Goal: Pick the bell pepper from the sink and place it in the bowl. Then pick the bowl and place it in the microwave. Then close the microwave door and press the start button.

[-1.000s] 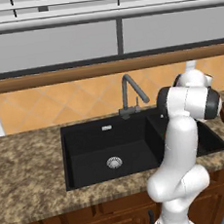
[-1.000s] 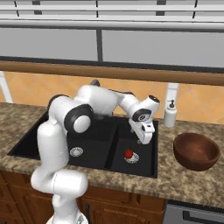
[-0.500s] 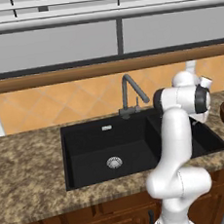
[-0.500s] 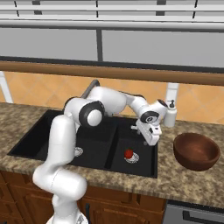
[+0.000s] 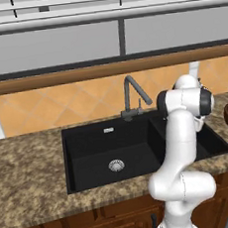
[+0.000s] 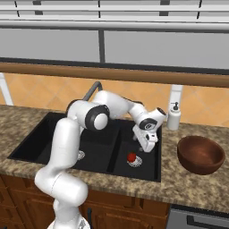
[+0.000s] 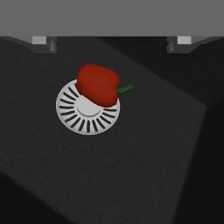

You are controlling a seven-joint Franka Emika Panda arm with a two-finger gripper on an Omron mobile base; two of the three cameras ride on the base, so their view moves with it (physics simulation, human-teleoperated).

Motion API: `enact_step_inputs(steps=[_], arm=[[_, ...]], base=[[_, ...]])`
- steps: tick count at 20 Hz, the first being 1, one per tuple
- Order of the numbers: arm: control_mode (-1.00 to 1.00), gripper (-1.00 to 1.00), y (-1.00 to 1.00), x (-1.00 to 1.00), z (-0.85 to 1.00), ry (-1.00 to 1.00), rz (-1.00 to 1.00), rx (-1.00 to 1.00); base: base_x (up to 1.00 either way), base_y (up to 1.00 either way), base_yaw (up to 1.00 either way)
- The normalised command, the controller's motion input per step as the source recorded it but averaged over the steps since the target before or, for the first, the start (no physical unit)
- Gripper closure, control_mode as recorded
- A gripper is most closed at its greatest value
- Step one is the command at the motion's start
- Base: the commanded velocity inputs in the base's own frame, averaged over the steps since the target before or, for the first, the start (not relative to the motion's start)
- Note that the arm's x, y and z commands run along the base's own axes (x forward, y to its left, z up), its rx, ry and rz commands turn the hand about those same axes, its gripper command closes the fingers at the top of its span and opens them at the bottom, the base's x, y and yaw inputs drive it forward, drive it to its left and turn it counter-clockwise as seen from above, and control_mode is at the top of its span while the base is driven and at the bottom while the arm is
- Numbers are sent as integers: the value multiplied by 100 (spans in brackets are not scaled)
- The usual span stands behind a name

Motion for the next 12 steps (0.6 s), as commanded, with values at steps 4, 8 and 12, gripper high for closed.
enact_step_inputs(steps=[4, 8, 12], arm=[[-100, -100, 6, -4, -19, 1, 0, 0], [-100, -100, -1, 0, -33, 5, 0, 0], [-100, -100, -1, 0, -42, 6, 0, 0]], base=[[0, 0, 0], [0, 0, 0], [0, 0, 0]])
